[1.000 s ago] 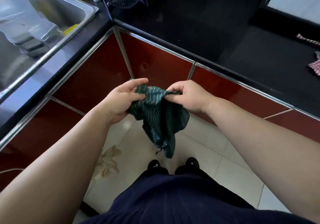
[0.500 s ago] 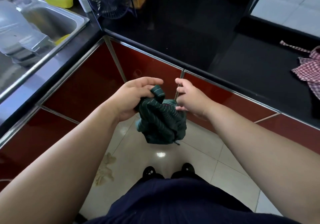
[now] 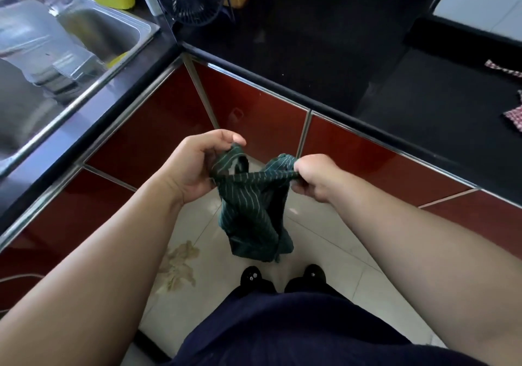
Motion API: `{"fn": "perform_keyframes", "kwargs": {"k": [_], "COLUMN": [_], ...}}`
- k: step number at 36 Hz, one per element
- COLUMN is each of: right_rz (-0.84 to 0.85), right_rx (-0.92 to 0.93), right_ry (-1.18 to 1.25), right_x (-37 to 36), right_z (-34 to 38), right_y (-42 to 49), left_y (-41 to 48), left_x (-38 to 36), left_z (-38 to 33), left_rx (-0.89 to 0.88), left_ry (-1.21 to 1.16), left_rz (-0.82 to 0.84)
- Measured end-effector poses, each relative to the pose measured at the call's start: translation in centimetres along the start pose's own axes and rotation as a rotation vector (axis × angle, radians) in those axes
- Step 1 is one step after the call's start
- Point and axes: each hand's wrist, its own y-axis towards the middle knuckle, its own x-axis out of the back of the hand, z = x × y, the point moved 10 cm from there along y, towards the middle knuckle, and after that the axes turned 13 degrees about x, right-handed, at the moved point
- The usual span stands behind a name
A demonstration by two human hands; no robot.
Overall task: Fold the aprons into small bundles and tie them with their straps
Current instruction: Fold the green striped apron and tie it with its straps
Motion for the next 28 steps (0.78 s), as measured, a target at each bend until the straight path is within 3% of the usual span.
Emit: {"fn": "perform_keyframes", "kwargs": {"k": [3, 6, 10, 12, 14, 17, 19, 22, 24, 26, 28], "right_rz": [-0.076, -0.029, 0.107, 0.160, 0.192, 0.332, 0.433, 0.433, 0.391, 0.271, 0.037], "right_rx": [0.201, 0.417, 0.417, 0.430, 0.493, 0.513, 0.439, 0.357, 0.323, 0.361, 0.471], "right_ry": [-0.039, -0.025, 0.297, 0.312, 0.025, -0.671, -0.847, -1.161, -1.259, -1.232, -0.935], "right_x": [1.7, 1.9, 0.8, 0.3, 0.1, -0.4, -0.2, 1.1, 1.9, 2.7, 4.5], "right_z": [3.0, 5.7, 6.3, 7.1, 8.0, 8.0, 7.2, 6.6, 6.2, 6.8, 8.3], "right_y": [0.7, 0.1, -0.5, -1.0, -1.1, -1.9, -1.7, -1.4, -0.6, 0.0, 0.5], "left_y": [0.4, 0.7, 0.9, 1.1, 1.0, -0.1, -1.0, -2.5, -2.9, -2.3, -1.0], "left_x": [3.5, 5.1, 5.2, 5.0, 5.8, 7.7, 7.8, 7.2, 6.3, 5.7, 6.2], "left_z": [1.1, 2.7, 2.5, 2.0, 0.7, -1.5, -2.8, -4.2, -4.5, -4.1, -3.1], "left_rx": [0.065, 0.146, 0.116, 0.079, 0.012, -0.107, -0.167, -0.289, -0.368, -0.394, -0.346], "left_ry": [0.202, 0.359, 0.518, 0.567, 0.595, 0.623, 0.720, 0.777, 0.778, 0.731, 0.563], "left_rz": [-0.256, -0.308, -0.368, -0.424, -0.578, -0.825, -0.926, -1.073, -1.088, -1.000, -0.863]}}
